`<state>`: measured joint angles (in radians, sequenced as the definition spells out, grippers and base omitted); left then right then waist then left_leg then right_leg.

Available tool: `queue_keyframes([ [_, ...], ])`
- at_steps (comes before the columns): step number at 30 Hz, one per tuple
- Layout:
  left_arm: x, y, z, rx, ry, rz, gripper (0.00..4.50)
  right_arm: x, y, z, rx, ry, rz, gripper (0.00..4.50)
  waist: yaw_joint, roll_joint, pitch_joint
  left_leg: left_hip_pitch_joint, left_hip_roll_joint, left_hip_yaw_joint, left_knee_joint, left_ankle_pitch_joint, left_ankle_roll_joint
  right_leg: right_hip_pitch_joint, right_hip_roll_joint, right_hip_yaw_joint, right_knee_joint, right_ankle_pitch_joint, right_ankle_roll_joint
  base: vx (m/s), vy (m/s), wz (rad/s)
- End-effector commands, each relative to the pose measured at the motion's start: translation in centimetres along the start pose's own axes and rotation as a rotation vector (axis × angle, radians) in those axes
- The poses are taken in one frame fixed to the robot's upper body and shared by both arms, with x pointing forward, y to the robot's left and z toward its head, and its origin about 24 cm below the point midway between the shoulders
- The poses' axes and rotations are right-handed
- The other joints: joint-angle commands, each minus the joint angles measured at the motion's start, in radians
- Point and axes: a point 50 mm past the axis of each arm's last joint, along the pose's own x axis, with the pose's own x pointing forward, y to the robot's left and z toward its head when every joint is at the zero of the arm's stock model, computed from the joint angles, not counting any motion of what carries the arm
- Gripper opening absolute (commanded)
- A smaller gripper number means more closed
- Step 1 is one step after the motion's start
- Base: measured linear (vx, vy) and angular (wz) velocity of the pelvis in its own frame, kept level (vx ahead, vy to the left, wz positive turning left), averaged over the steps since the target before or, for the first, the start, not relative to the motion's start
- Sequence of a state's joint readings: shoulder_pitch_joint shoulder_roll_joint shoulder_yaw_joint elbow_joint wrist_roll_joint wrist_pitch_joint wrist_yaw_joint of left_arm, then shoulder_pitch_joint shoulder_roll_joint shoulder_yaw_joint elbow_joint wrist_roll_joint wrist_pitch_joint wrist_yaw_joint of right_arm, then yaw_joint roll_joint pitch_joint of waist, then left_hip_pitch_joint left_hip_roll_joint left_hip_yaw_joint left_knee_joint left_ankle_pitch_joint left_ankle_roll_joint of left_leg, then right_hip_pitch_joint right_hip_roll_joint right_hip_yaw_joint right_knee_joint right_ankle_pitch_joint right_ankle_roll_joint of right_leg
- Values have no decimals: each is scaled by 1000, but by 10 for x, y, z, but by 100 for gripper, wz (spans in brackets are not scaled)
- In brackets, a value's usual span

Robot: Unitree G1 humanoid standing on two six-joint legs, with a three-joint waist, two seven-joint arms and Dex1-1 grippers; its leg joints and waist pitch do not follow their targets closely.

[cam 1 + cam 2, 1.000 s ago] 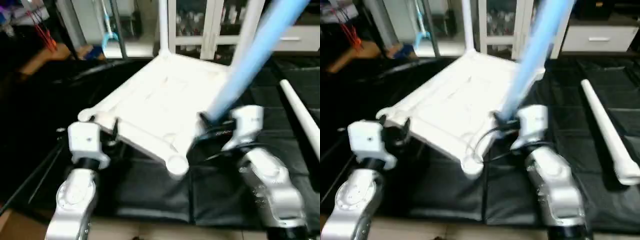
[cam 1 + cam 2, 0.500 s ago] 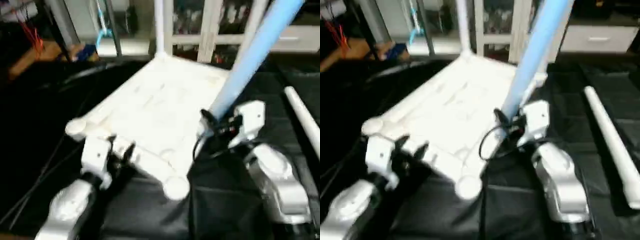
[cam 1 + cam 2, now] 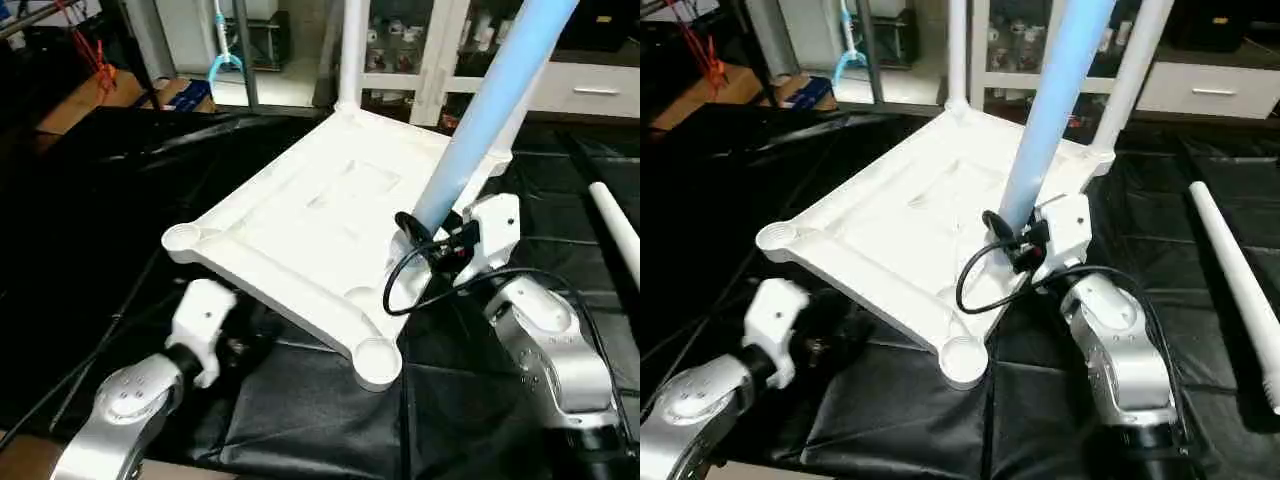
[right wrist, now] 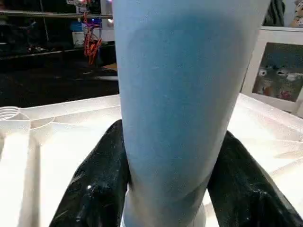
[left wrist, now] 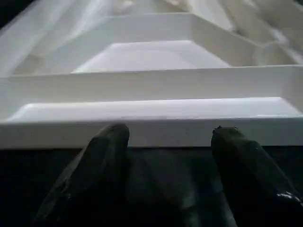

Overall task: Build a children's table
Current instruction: Pick table leg

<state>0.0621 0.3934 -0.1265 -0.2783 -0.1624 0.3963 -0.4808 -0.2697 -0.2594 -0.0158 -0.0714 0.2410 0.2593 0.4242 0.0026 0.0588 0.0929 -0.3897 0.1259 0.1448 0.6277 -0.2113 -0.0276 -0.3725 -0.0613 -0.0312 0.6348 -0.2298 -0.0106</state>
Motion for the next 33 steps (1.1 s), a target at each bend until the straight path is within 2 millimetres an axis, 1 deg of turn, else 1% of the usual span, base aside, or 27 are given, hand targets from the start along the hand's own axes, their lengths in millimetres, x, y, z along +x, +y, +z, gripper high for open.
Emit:
queue_keyframes([
  [1, 2, -4, -2, -6, 23, -47, 321, -1, -6, 6, -22, -26, -19, 186, -2, 0, -46, 16, 90, -42, -109, -312, -4, 16, -87, 53, -90, -211, -169, 0, 0, 0],
  [2, 4, -8, 0, -13, 15, -87, 321, -1, -7, 7, -20, -27, -24, 186, 0, 6, -51, 17, 90, -39, -106, -275, 9, 18, -88, 53, -87, -167, -180, 0, 0, 0],
  [3, 6, -13, 3, -23, 6, -127, 321, -1, -8, 7, -19, -28, -27, 186, 0, 5, -53, 18, 92, -37, -106, -256, 14, 19, -86, 51, -86, -138, -188, 0, 0, 0],
  [4, 9, -20, 7, -26, -1, -181, 321, -2, -7, 6, -19, -28, -29, 186, 2, 7, -57, 17, 91, -34, -103, -208, 30, 22, -83, 49, -81, -52, -208, 0, 0, 0],
  [5, 12, -24, 8, -23, -3, -208, 321, -2, -7, 6, -19, -27, -30, 186, 2, 6, -59, 17, 91, -33, -101, -188, 38, 23, -83, 48, -79, -20, -215, 0, 0, 0],
  [6, 13, -25, 9, -20, -4, -220, 321, -2, -7, 6, -19, -27, -30, 186, 6, 7, -62, 18, 92, -30, -97, -148, 58, 24, -83, 47, -76, 33, -230, 0, 0, 0],
  [7, 15, -27, 10, -6, -8, -235, 321, -2, -7, 6, -18, -30, -30, 186, 8, 10, -62, 16, 92, -29, -95, -131, 66, 25, -84, 46, -73, 56, -236, 0, 0, 0],
  [8, 17, -29, 13, 7, -16, -251, 321, -2, -6, 7, -17, -34, -30, 186, 9, 9, -65, 13, 93, -27, -92, -102, 83, 29, -86, 44, -70, 88, -243, 0, 0, 0],
  [10, 18, -30, 20, 36, -42, -280, 321, -2, -7, 8, -19, -40, -30, 186, 12, 12, -67, 12, 95, -26, -88, -57, 106, 28, -83, 40, -64, 129, -254, 0, 0, 0],
  [12, 15, -29, 32, 59, -92, -337, 321, -3, -10, 9, -23, -40, -37, 186, 11, 15, -63, 12, 96, -27, -92, -98, 102, 29, -84, 39, -68, 89, -259, 0, 0, 0],
  [13, 14, -29, 34, 61, -96, -344, 321, -3, -11, 9, -24, -41, -38, 186, 11, 13, -61, 12, 96, -27, -95, -118, 98, 29, -84, 39, -70, 64, -259, 0, 0, 0],
  [14, 12, -29, 40, 76, -114, -389, 321, -4, -13, 9, -26, -39, -43, 186, 12, 18, -59, 15, 97, -26, -97, -152, 86, 27, -85, 40, -72, 24, -262, 0, 0, 0],
  [15, 11, -29, 45, 94, -121, -431, 321, -5, -15, 9, -29, -38, -46, 186, 11, 16, -58, 16, 97, -26, -98, -167, 80, 26, -84, 40, -74, 4, -261, 0, 0, 0],
  [16, 10, -28, 49, 112, -121, -463, 321, -5, -16, 8, -30, -37, -47, 186, 12, 20, -55, 19, 95, -23, -101, -197, 61, 22, -81, 40, -76, -40, -257, 0, 0, 0],
  [17, 12, -25, 53, 140, -123, -491, 321, -6, -17, 8, -33, -36, -43, 186, 11, 25, -55, 20, 94, -23, -100, -205, 54, 22, -80, 40, -75, -46, -256, 0, 0, 0],
  [19, 18, -19, 61, 206, -130, -535, 321, -8, -19, 10, -36, -38, -37, 186, 11, 23, -54, 23, 92, -20, -102, -220, 42, 20, -78, 41, -79, -74, -244, 0, 0, 0],
  [21, 21, -16, 65, 232, -133, -555, 321, -9, -20, 11, -37, -39, -36, 186, 11, 25, -55, 19, 91, -20, -101, -204, 39, 24, -82, 42, -78, -67, -242, 0, 0, 0],
  [22, 23, -14, 66, 256, -125, -580, 321, -10, -22, 11, -36, -40, -36, 186, 10, 31, -57, 17, 91, -20, -100, -179, 42, 26, -82, 41, -76, -40, -238, 0, 0, 0],
  [24, 28, -12, 65, 302, -86, -642, 321, -12, -24, 11, -35, -38, -32, 186, 8, 33, -59, 15, 89, -21, -98, -156, 52, 28, -81, 40, -75, -9, -238, 0, 0, 0],
  [25, 31, -10, 63, 329, -56, -677, 348, -13, -25, 12, -36, -37, -25, 186, 7, 40, -61, 16, 89, -21, -95, -151, 54, 29, -83, 40, -71, 3, -240, 0, 0, 0],
  [26, 33, -8, 62, 338, -44, -693, 355, -14, -25, 12, -39, -36, -20, 186, 3, 40, -59, 15, 87, -20, -96, -156, 59, 29, -81, 39, -76, 4, -239, 0, 0, 0],
  [27, 37, -6, 62, 327, -38, -713, 355, -15, -26, 13, -45, -32, -12, 186, 3, 39, -62, 15, 88, -20, -94, -145, 62, 32, -83, 40, -72, 18, -241, 0, 0, 0],
  [29, 47, 0, 60, 319, -7, -765, 360, -21, -26, 14, -46, -19, 22, 186, 3, 58, -63, 15, 86, -19, -87, -115, 80, 32, -84, 39, -70, 52, -254, 0, 0, 0],
  [30, 47, 0, 60, 319, -7, -765, 374, -21, -26, 14, -46, -19, 22, 186, 4, 51, -66, 15, 88, -18, -86, -104, 93, 35, -86, 38, -68, 66, -261, 0, 0, 0],
  [31, 49, 2, 58, 325, 10, -777, 390, -24, -26, 15, -43, -15, 40, 186, 2, 49, -65, 9, 88, -20, -86, -89, 104, 39, -88, 39, -68, 76, -263, 0, 0, 0],
  [32, 51, 4, 57, 336, 19, -779, 390, -25, -25, 16, -40, -12, 50, 186, 2, 59, -66, 9, 88, -20, -83, -75, 120, 38, -89, 36, -68, 83, -262, 0, 0, 0],
  [33, 53, 5, 54, 346, 40, -791, 397, -28, -24, 16, -32, -3, 71, 186, 1, 56, -67, 7, 89, -20, -83, -73, 127, 40, -90, 36, -67, 84, -263, 0, 0, 0],
])
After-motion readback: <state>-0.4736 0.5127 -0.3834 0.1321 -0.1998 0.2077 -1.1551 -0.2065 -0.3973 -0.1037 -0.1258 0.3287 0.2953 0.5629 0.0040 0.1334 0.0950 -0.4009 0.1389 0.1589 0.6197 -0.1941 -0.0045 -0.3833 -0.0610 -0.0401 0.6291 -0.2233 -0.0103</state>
